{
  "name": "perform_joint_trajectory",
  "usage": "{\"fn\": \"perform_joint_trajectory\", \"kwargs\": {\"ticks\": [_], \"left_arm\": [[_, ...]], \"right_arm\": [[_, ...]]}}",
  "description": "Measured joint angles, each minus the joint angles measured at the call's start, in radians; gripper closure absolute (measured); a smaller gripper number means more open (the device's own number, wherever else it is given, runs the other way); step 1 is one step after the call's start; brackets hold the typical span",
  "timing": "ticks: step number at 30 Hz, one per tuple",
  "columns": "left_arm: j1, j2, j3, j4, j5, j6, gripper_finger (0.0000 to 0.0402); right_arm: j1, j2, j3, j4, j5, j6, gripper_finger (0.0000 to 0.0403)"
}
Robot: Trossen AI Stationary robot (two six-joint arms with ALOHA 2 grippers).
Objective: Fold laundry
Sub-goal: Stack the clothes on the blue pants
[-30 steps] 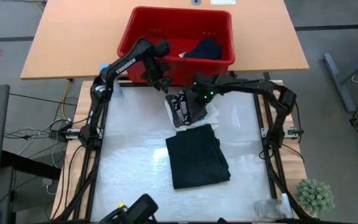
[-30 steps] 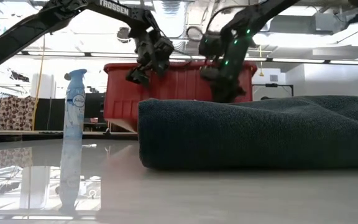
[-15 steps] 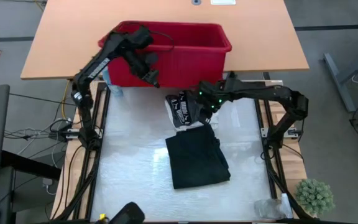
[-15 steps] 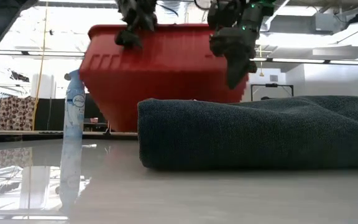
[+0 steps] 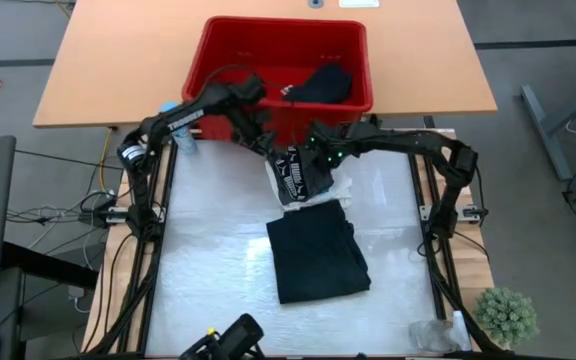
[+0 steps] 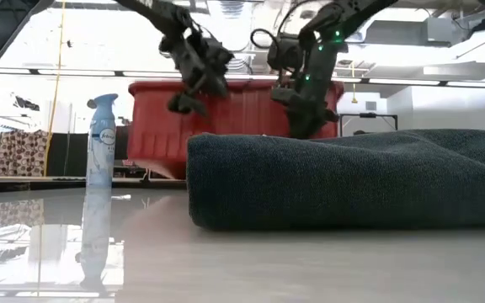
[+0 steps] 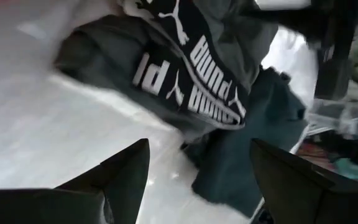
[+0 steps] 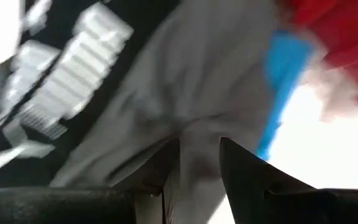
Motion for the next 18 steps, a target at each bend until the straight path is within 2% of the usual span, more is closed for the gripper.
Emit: {"fn": "perform_joint_trajectory", "kwargs": {"ticks": [5,8,10,13,18], "left_arm": [[0.000,0.000,-0.154,0.207,0.118,-0.086,0.0136],[0.001,0.000,-0.191,0.260,0.173,-0.092,0.0136],[0.000,0.000,-0.193,0.265,0.198,-0.081,0.0136],[0.000,0.000,-0.194,0.257,0.293,-0.068,0.0136],[0.000,-0.001,-0.194,0.247,0.376,-0.116,0.0136]], "right_arm": [[-0.105,0.010,0.001,0.009,0.000,0.009,0.0267],[-0.168,0.017,0.000,0.009,-0.012,0.005,0.0267],[-0.212,0.024,0.000,0.033,-0.030,-0.009,0.0267],[-0.274,0.048,0.001,0.070,-0.077,-0.026,0.0267],[-0.340,0.085,0.009,0.117,-0.125,-0.036,0.0267]]}}
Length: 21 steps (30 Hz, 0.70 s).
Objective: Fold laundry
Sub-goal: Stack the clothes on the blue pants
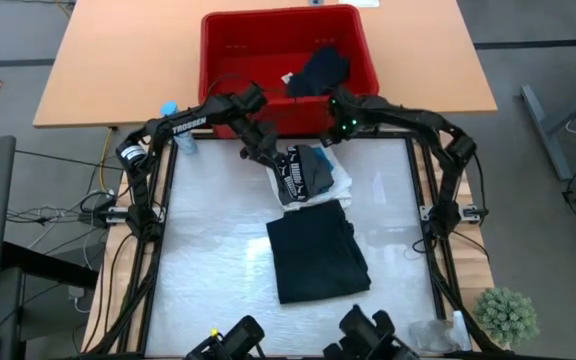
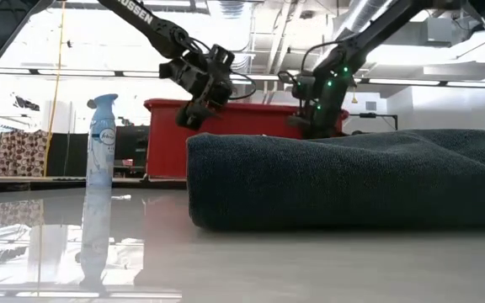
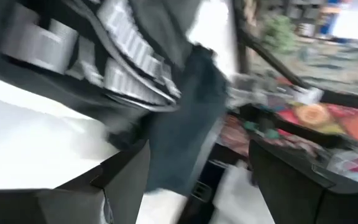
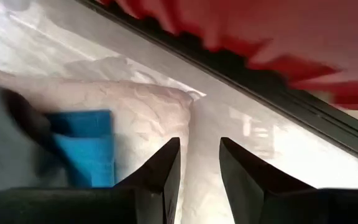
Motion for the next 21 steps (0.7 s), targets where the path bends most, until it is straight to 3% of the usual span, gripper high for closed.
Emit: {"fn": "perform_joint_trajectory", "kwargs": {"ticks": [3,6,11,15,21], "left_arm": [[-0.002,0.000,0.000,-0.009,0.094,-0.058,0.0136],[-0.006,-0.014,0.000,-0.028,0.112,-0.086,0.0136],[-0.008,-0.064,0.060,-0.058,0.135,-0.056,0.0136],[-0.017,-0.125,0.099,-0.061,0.237,-0.028,0.0136],[-0.038,-0.169,0.098,-0.108,0.220,-0.028,0.0136]], "right_arm": [[-0.022,0.012,0.020,-0.006,-0.047,-0.030,0.0267],[-0.038,0.009,0.070,-0.048,-0.056,-0.078,0.0267],[-0.050,-0.026,0.191,-0.193,-0.059,-0.183,0.0267],[-0.047,-0.080,0.234,-0.273,-0.053,-0.235,0.0267],[-0.034,-0.112,0.233,-0.335,-0.111,-0.244,0.0267]]}}
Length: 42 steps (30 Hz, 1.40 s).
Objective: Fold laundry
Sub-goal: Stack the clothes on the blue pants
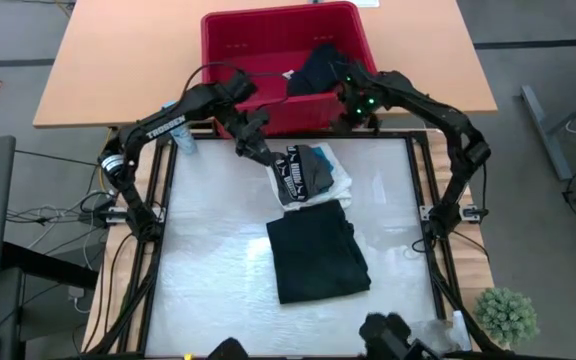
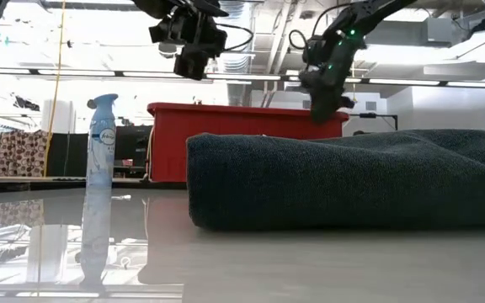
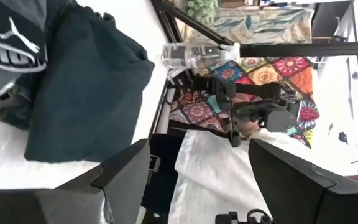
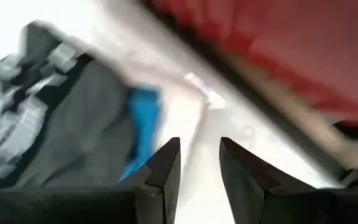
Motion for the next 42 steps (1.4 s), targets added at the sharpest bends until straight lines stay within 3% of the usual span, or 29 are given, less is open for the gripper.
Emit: {"fn": "perform_joint_trajectory", "kwargs": {"ticks": [6,10,17,23,28,31,33,37,42], "left_arm": [[-0.054,-0.084,0.000,-0.057,-0.009,0.057,0.0136],[-0.085,-0.123,0.000,-0.021,-0.066,0.072,0.0136],[-0.089,-0.142,0.000,0.032,-0.194,0.079,0.0136],[-0.107,-0.142,0.000,0.024,-0.190,0.148,0.0136],[-0.145,-0.156,0.000,0.001,-0.186,0.137,0.0136],[-0.188,-0.185,0.000,-0.012,-0.200,0.134,0.0136],[-0.228,-0.205,0.000,-0.013,-0.235,0.133,0.0136],[-0.294,-0.258,0.000,-0.018,-0.350,0.120,0.0136],[-0.380,-0.315,0.000,-0.019,-0.564,0.075,0.0136]], "right_arm": [[0.134,-0.084,0.000,-0.307,-0.036,-0.170,0.0267],[0.242,-0.143,0.000,-0.425,-0.158,-0.261,0.0267],[0.440,-0.159,-0.038,-0.330,-0.289,-0.194,0.0267],[0.624,-0.201,-0.266,-0.052,-0.420,-0.066,0.0267],[0.762,-0.230,-0.443,0.197,-0.357,0.107,0.0267],[0.801,-0.229,-0.526,0.279,-0.226,0.170,0.0267],[0.810,-0.221,-0.580,0.304,-0.201,0.205,0.0267],[0.821,-0.210,-0.699,0.366,-0.144,0.359,0.0267],[0.820,-0.216,-0.799,0.271,-0.038,0.641,0.0267]]}}
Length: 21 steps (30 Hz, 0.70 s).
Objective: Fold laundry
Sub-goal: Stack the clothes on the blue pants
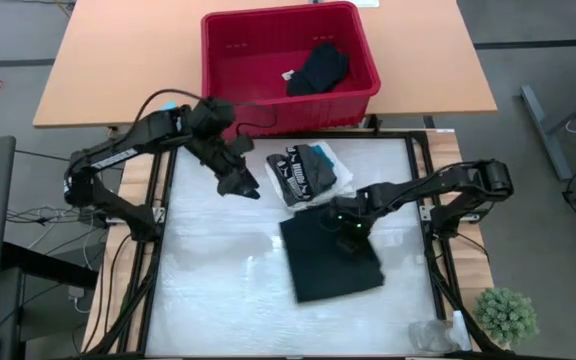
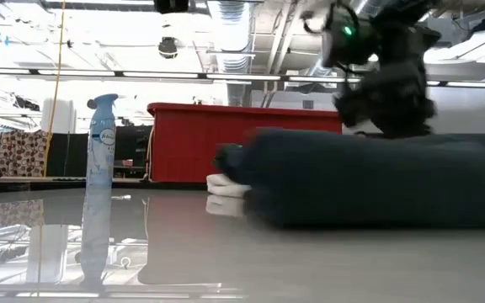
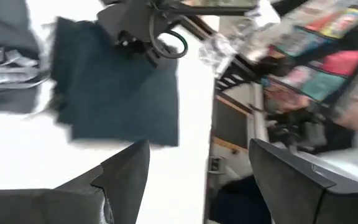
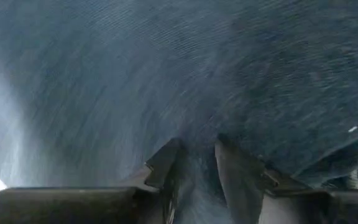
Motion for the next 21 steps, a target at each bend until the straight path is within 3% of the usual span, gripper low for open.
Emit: {"fn": "perform_joint_trajectory", "kwargs": {"ticks": [5,11,16,21], "left_arm": [[-0.088,-0.034,0.000,0.000,-0.161,-0.044,0.0136],[-0.185,-0.038,0.000,-0.063,-0.347,-0.074,0.0136],[-0.237,-0.039,-0.035,-0.078,-0.595,-0.108,0.0136],[-0.228,-0.047,-0.121,0.033,-0.620,-0.161,0.0136]], "right_arm": [[-0.016,0.001,-0.032,-0.157,0.069,0.179,0.0267],[-0.006,-0.013,-0.016,-0.191,0.079,0.184,0.0267],[0.040,-0.109,0.074,-0.184,0.182,0.190,0.0267],[-0.013,-0.212,0.142,-0.192,0.256,0.184,0.0267]]}}
